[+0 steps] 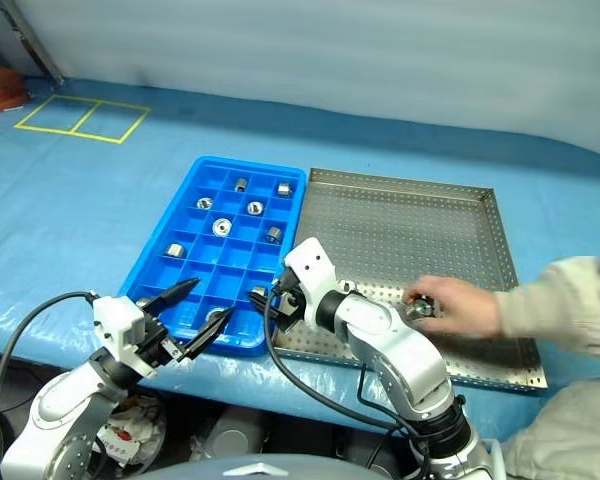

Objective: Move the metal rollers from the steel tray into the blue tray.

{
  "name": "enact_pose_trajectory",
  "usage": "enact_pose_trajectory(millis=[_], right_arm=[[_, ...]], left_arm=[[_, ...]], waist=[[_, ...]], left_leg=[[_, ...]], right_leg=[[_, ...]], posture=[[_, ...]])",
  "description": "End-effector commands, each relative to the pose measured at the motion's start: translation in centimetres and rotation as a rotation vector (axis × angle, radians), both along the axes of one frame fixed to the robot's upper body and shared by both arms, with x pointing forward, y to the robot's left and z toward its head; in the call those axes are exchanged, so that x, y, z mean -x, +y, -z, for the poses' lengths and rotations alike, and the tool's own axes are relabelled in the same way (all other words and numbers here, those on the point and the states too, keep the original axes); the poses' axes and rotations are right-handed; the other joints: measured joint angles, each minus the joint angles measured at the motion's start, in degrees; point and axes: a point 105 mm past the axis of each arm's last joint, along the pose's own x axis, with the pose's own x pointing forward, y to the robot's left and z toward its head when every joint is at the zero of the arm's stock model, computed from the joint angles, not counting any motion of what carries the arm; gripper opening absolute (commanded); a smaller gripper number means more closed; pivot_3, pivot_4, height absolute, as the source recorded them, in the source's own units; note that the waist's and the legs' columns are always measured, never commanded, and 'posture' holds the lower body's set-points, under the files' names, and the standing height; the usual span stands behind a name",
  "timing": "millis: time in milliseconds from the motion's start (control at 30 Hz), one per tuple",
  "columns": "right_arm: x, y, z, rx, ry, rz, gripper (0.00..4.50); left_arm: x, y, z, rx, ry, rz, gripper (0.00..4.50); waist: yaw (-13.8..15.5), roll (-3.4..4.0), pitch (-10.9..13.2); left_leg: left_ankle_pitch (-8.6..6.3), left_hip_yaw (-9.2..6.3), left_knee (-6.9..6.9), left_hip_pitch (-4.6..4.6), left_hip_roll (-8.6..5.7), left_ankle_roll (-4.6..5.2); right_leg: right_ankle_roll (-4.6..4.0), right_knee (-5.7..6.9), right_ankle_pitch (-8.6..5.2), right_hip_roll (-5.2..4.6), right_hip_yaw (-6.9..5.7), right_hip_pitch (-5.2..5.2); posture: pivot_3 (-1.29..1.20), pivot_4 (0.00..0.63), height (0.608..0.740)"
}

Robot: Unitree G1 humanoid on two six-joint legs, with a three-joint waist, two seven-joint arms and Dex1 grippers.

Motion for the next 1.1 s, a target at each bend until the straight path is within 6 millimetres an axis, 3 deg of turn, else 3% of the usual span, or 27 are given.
enact_pose_trajectory(millis=[33,433,633,900,1100], right_arm=[[0.3,0.4,-0.9,-0.028,-0.035,-0.018,4.46],[0.2,0.5,-1.5,-0.046,-0.054,-0.016,4.46],[-1.2,-1.6,-2.4,-0.045,-0.097,0.094,4.46],[-1.4,-4.1,-3.1,-0.043,-0.128,0.225,4.46],[-0.5,-6.0,-2.8,-0.023,-0.126,0.333,4.46]], left_arm=[[-0.1,0.0,-0.6,-0.007,-0.036,0.005,4.50],[-0.1,0.0,-0.8,-0.004,-0.037,0.009,4.50],[-0.5,-0.7,-1.2,-0.009,-0.051,0.047,4.50],[-2.9,-1.6,-2.9,-0.042,-0.101,0.099,4.50],[-6.0,-3.5,-4.0,-0.095,-0.133,0.167,4.50]], waist=[[-0.15,0.00,0.00],[-0.57,0.00,0.01],[-0.60,0.01,0.01],[-2.58,0.02,0.01],[-5.36,0.01,0.01]], left_leg=[[0.00,0.00,0.00,0.00,0.00,0.00],[0.00,0.00,-0.01,0.00,0.00,0.00],[0.00,0.00,0.00,0.00,-0.01,0.00],[0.00,0.01,-0.03,0.00,-0.01,0.00],[0.01,0.06,0.02,0.03,-0.04,0.01]], right_leg=[[0.00,0.00,0.00,0.00,0.00,0.00],[-0.01,0.00,0.00,0.00,0.01,0.00],[-0.01,0.00,0.00,-0.01,0.01,0.00],[0.00,0.00,0.00,0.01,0.04,0.00],[0.08,0.01,0.05,0.01,0.13,0.04]], posture=[[0.39,0.150,0.740],[0.39,0.150,0.740],[0.35,0.150,0.740],[0.24,0.150,0.740],[0.12,0.150,0.740]])
